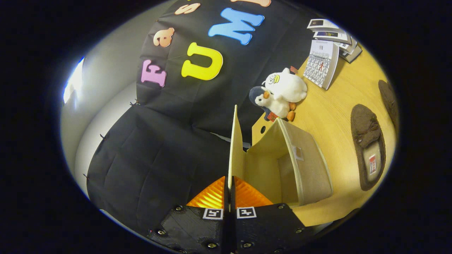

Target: Open the storage box then place both shoes into the box .Put the left shoe in first, then the right shoe, with the right side of both shoes facing outward in a uniform manner.

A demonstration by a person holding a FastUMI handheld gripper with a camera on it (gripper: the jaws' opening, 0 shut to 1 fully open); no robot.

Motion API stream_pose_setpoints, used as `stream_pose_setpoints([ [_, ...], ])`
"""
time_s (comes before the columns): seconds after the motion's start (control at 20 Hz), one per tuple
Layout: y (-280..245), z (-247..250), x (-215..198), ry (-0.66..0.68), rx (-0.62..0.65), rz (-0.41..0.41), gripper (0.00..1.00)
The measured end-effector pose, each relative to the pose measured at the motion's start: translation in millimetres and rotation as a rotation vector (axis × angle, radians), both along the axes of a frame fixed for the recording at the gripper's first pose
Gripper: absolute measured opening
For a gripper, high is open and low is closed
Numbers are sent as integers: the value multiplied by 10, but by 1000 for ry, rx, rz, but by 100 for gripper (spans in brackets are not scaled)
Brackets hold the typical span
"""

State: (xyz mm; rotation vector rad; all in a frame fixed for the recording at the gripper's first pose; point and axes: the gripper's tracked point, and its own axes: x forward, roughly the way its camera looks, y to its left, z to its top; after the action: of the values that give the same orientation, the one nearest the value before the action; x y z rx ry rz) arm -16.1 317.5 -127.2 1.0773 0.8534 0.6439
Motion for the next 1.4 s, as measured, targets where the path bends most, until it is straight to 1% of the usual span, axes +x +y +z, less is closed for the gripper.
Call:
stream_pose_setpoints([
  [0.15, 226, 192, -4, -80, -71, 20, 0],
  [0.35, 596, 392, -87, -175, -155, 70, 0],
  [0.55, 968, 520, -164, -219, -180, 92, 0],
  [0.7, 1252, 521, -240, -241, -216, 128, 0],
  [0.8, 1387, 538, -300, -286, -252, 168, 0],
  [0.85, 1521, 530, -326, -312, -270, 192, 6],
  [0.9, 1582, 574, -347, -344, -281, 212, 7],
  [0.95, 1710, 583, -390, -377, -288, 235, 17],
  [1.0, 1735, 640, -422, -407, -300, 251, 33],
  [1.1, 1778, 691, -410, -479, -332, 267, 76],
  [1.15, 1767, 710, -429, -515, -355, 261, 98],
  [1.4, 1478, 827, -334, -655, -446, 223, 97],
])
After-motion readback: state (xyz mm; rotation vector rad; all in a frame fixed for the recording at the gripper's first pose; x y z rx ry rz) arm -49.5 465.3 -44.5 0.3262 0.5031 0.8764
